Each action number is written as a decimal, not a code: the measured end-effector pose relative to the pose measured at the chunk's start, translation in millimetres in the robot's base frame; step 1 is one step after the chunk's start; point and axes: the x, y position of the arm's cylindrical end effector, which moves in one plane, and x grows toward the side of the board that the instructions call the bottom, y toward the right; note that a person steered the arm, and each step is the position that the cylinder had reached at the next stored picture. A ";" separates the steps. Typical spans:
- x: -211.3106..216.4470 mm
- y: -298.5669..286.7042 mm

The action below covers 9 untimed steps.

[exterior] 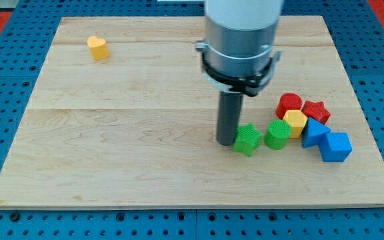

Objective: Move yellow heart towards center

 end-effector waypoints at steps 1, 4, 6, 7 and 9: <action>20.5 12.5; 21.4 20.8; -106.3 -14.4; -147.1 -41.0; -203.0 -117.8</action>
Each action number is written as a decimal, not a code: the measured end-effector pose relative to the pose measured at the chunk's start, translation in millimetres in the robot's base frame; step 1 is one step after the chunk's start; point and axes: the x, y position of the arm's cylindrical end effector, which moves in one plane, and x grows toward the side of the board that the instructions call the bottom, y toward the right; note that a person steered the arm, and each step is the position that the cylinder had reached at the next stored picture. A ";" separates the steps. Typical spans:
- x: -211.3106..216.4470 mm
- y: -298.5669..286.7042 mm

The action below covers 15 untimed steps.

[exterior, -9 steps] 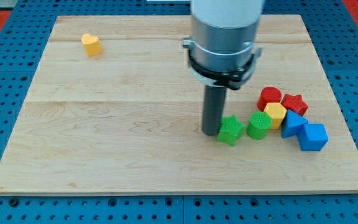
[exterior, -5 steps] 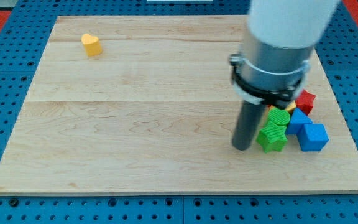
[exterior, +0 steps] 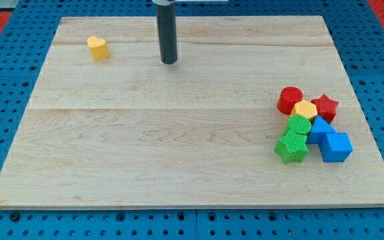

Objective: Move yellow heart towards center

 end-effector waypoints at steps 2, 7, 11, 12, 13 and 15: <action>-65.2 -44.1; -82.5 -145.1; -5.2 -121.0; 6.3 -125.9; 9.5 -148.8; 33.8 -177.7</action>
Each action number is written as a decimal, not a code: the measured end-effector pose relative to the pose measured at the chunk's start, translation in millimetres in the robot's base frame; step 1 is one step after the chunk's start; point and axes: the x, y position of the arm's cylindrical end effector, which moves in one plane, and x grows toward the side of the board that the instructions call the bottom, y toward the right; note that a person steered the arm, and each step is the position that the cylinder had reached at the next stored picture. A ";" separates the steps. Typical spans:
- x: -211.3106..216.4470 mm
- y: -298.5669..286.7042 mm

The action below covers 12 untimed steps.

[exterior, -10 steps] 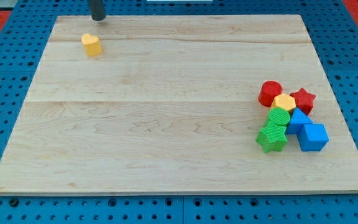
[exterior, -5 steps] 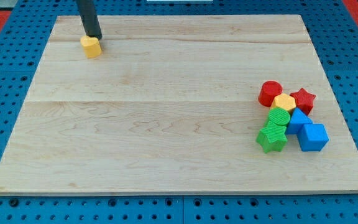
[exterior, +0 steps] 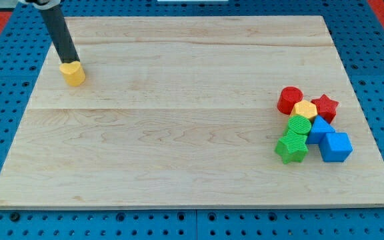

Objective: Move yellow heart towards center

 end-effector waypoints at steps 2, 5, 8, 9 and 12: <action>39.8 6.7; 87.5 15.3; 139.2 10.0; 164.9 19.1; 210.7 107.7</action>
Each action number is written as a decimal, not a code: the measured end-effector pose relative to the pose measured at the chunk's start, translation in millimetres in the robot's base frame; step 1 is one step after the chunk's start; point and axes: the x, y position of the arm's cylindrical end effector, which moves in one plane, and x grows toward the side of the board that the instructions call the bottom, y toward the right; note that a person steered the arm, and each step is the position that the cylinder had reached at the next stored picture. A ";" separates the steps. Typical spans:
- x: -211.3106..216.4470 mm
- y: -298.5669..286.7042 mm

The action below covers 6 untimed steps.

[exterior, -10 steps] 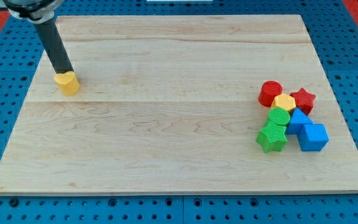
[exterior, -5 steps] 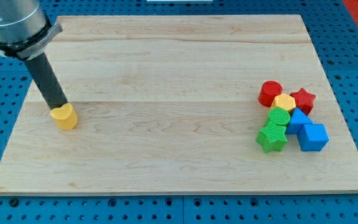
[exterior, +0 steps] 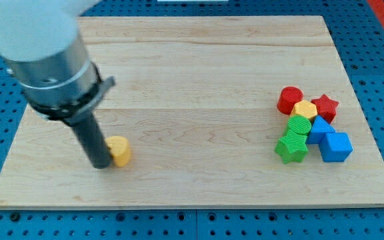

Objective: Move yellow heart towards center

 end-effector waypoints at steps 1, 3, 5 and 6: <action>1.3 34.2; -31.1 -3.8; -40.5 23.3; -44.1 53.1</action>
